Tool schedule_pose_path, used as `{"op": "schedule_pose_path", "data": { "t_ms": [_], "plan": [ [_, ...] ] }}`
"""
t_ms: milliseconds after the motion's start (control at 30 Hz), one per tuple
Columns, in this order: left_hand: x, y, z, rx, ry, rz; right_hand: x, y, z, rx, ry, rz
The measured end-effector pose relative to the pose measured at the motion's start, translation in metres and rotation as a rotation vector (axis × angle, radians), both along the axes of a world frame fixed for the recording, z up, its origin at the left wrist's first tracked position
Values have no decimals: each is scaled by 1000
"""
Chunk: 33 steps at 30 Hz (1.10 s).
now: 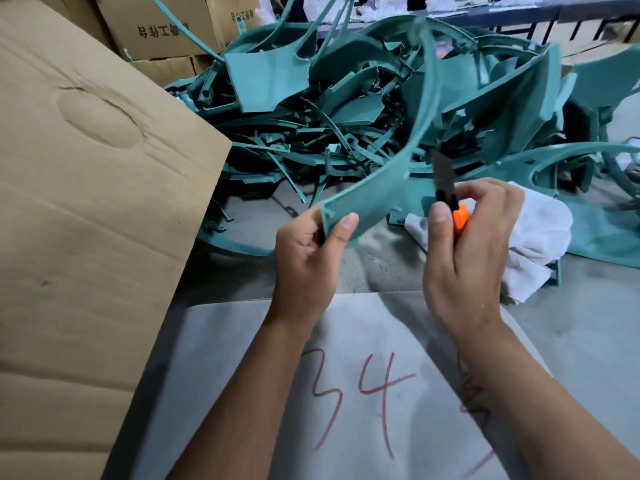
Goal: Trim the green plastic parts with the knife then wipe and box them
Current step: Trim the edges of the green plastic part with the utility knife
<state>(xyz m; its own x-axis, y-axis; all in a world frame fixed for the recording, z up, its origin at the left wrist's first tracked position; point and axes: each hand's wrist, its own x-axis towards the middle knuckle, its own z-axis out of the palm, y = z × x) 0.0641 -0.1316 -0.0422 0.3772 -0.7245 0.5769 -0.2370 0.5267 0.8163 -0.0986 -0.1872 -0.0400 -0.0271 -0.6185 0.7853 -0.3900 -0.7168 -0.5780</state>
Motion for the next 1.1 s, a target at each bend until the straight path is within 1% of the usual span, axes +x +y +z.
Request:
{"op": "schedule_pose_path", "data": {
  "t_ms": [67, 167, 267, 333, 367, 433, 533, 633, 700, 833, 933, 1000, 1033, 1100],
  "plan": [
    [8, -1, -3, -21, -88, 163, -1, 0, -1, 8, 5, 13],
    [16, -3, -6, -71, -277, 340, 3, 6, -3, -14, 93, 142],
    [15, -3, -7, -62, -412, 366, 14, 11, -8, -6, 223, 274],
    [14, -3, -10, -52, -466, 389, 20, 10, -12, 14, 316, 305],
    [15, -4, -11, -54, -480, 404, 22, 9, -12, 24, 346, 314],
    [15, -6, -13, -63, -502, 411, 21, 8, -12, 29, 341, 334],
    [11, -6, -13, -49, -501, 399, 18, 8, -12, 4, 286, 373],
    [6, -4, -9, -40, -444, 360, 22, 10, -13, 16, 331, 349],
    [1, -3, -8, -35, -398, 328, 23, 10, -12, 41, 321, 317],
    [-6, -5, -14, 3, -301, 261, 22, 5, -11, 43, 244, 221],
    [-6, -6, -17, 13, -224, 231, 15, -5, -10, 122, 117, 106],
    [-6, -4, -16, 14, -209, 236, 10, -8, -9, 140, 77, 35],
    [-7, -3, -16, 18, -208, 235, 9, -7, -8, 116, 77, 35],
    [-8, -3, -14, 28, -224, 234, 10, 0, -6, 33, 123, 121]
  ]
}}
